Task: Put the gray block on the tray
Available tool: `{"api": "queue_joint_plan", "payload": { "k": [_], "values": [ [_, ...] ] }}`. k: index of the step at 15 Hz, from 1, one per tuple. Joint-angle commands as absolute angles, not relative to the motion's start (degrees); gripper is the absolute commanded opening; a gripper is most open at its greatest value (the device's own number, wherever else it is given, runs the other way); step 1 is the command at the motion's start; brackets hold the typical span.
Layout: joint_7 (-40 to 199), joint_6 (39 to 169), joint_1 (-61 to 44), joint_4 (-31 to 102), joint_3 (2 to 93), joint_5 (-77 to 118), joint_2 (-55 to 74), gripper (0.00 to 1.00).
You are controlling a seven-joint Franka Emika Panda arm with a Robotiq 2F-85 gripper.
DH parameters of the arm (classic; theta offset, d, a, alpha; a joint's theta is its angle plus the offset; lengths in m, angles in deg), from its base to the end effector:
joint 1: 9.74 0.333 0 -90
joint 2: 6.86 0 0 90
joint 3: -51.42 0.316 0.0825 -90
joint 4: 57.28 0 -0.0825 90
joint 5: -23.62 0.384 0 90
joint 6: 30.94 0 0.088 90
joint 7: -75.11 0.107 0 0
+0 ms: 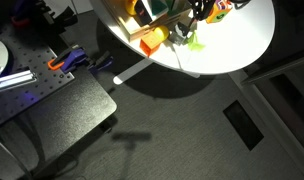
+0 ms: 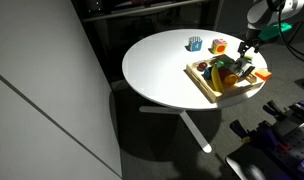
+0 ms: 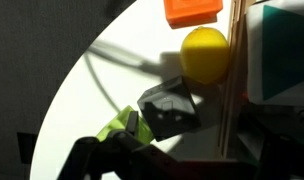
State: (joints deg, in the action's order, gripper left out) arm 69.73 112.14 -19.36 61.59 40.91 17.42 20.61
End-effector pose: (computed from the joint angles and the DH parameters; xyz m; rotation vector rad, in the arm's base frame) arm 0.5479 -0.2000 0.1940 2.9981 -0.2267 -0.1257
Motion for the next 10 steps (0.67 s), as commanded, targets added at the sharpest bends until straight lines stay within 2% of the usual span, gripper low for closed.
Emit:
{"api": "queue_joint_plan", "payload": {
  "k": [1,10],
  "values": [
    [68.86,112.73,-19.80,59.22,40.86,15.62,22.80,1.00],
    [67.67,113.57,-20.66,57.94,40.81,15.42,25.59,1.00]
  ]
}}
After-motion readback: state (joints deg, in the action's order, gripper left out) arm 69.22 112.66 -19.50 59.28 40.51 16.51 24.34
